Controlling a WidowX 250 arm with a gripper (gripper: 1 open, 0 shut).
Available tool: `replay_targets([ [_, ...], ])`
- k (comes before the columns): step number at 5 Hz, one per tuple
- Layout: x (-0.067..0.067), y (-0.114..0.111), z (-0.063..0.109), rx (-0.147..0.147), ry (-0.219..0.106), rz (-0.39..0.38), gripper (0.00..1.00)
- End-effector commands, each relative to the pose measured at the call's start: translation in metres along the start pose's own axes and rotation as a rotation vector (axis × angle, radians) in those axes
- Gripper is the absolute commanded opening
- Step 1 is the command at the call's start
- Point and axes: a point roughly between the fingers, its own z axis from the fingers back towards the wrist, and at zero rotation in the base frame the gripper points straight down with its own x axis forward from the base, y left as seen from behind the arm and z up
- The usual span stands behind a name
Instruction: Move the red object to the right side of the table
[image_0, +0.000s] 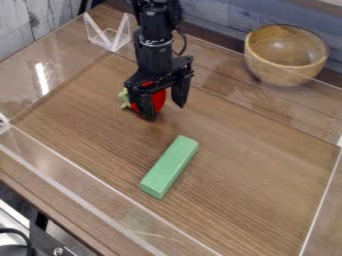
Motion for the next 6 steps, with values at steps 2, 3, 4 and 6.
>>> replay_targets([
  [2,0.0062,-0.0127,0.0139,-0.039,-0.059,0.013,1.0],
  [3,0.0062,-0.0142,0.0127,-0.035,-0.068,0.023,1.0],
  [4,0.0057,-0.0154,0.0137,-0.03,-0.08,0.029,1.0],
  [6,0.0039,-0.0181,0.0143,-0.025,-0.103,0.04,1.0],
])
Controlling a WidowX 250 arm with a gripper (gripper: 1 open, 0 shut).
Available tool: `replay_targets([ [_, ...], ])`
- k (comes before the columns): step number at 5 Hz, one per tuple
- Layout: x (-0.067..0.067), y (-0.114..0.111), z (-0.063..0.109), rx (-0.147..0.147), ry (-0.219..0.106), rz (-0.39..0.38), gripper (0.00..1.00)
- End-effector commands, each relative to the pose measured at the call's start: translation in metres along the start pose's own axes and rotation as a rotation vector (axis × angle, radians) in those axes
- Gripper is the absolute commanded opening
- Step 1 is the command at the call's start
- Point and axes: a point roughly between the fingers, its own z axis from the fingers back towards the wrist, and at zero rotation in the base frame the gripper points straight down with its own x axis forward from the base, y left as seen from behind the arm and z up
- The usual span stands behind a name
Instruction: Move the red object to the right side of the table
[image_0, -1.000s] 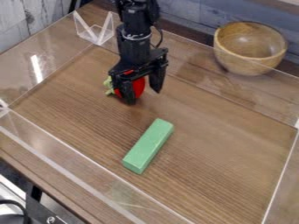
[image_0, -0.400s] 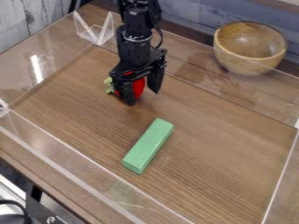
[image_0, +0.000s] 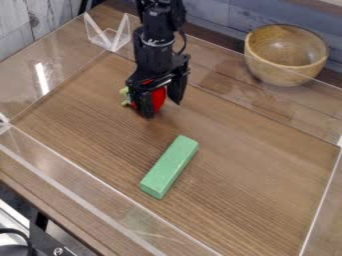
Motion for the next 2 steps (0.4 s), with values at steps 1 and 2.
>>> replay_targets([
  [1,0.0022,-0.0115,0.0137,-0.045,-0.036,0.0,1.0],
  [2,0.0005,-0.0128,0.0129,-0.039,-0.043,0.006,1.0],
])
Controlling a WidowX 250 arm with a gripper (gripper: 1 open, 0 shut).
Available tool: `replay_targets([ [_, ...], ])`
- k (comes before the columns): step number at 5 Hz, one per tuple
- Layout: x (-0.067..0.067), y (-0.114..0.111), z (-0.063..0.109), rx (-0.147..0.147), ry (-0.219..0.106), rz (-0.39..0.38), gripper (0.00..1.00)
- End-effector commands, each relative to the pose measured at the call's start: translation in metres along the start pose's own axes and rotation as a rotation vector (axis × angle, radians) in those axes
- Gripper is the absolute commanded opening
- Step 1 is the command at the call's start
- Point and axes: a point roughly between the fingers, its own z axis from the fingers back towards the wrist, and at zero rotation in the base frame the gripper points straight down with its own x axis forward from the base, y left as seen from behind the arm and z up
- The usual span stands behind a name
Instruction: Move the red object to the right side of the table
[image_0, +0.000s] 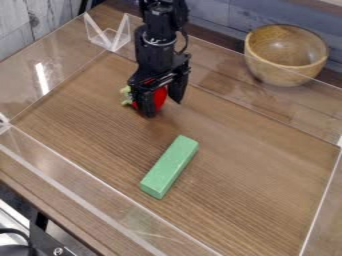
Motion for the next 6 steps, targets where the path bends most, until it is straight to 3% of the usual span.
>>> replay_targets([
  [1,0.004,-0.012,0.012,-0.04,-0.035,-0.002,1.0],
  [4,0.006,-0.014,0.009,-0.02,-0.058,0.018,1.0],
  [6,0.008,-0.02,0.0,-0.013,-0.057,0.021,1.0],
])
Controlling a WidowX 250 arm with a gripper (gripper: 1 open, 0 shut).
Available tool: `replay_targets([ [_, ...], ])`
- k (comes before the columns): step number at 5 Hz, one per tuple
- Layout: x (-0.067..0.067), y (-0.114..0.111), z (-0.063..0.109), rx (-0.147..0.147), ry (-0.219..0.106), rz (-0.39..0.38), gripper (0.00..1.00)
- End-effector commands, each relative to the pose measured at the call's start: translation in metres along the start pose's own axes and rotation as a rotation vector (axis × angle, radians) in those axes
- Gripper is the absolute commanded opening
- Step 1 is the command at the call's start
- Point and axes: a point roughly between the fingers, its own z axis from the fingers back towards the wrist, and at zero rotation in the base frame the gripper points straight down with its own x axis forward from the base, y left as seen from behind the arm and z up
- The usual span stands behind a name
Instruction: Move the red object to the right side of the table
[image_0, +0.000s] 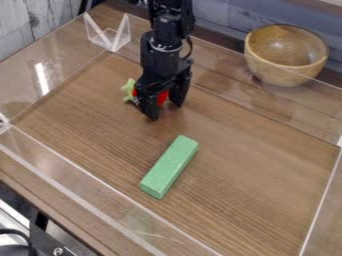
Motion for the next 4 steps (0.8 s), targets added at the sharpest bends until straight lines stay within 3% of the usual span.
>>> replay_targets([
  [1,0.001,-0.013,0.012,-0.049,-0.027,-0.014,0.0],
  [3,-0.01,-0.018,0.023,-0.017,-0.04,-0.051,0.0],
  [4,-0.021,-0.022,0.031,0.017,-0.047,-0.112,0.0],
])
